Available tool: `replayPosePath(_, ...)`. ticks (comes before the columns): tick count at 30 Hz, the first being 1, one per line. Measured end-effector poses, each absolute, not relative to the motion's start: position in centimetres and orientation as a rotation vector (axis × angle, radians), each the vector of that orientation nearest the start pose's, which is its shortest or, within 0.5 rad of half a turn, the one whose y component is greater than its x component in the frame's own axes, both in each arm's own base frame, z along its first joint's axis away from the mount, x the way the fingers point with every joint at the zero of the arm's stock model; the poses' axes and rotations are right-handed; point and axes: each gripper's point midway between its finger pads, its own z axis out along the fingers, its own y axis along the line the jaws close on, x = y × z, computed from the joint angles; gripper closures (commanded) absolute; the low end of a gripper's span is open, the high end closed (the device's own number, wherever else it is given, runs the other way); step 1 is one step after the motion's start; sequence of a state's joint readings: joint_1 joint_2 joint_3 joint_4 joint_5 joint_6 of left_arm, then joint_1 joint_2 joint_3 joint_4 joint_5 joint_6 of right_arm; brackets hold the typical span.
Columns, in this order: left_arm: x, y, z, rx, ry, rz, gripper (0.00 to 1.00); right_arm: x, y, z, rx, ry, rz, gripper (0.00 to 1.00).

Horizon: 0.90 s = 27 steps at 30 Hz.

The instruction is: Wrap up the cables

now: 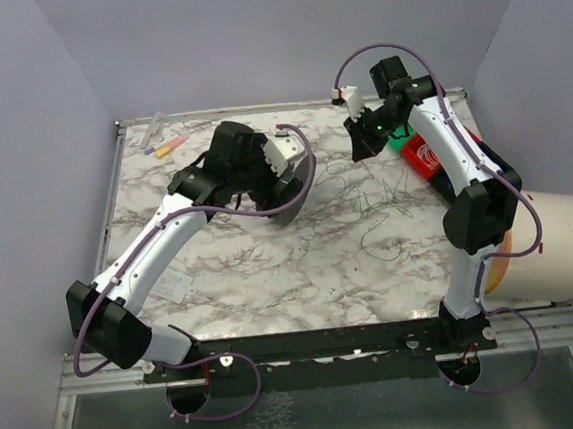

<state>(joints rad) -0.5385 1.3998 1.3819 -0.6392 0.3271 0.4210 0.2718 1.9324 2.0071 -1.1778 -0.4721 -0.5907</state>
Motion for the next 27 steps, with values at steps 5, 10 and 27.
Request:
replayPosePath(5, 28.9, -28.3, 24.5, 1.310, 1.828, -0.510, 0.01, 40.1, 17.0, 19.0, -1.035, 2.424, 0.602, 1.00)
replayPosePath(10, 29.5, -29.9, 25.4, 1.302, 1.822, -0.532, 0.01, 40.5, 17.3, 19.6, -0.920, 2.441, 0.678, 0.99)
replayPosePath(27, 32.1, -33.8, 24.3, 1.229, 1.821, -0.548, 0.01, 37.2, 20.3, 24.2, -0.960, 2.220, 1.193, 1.00)
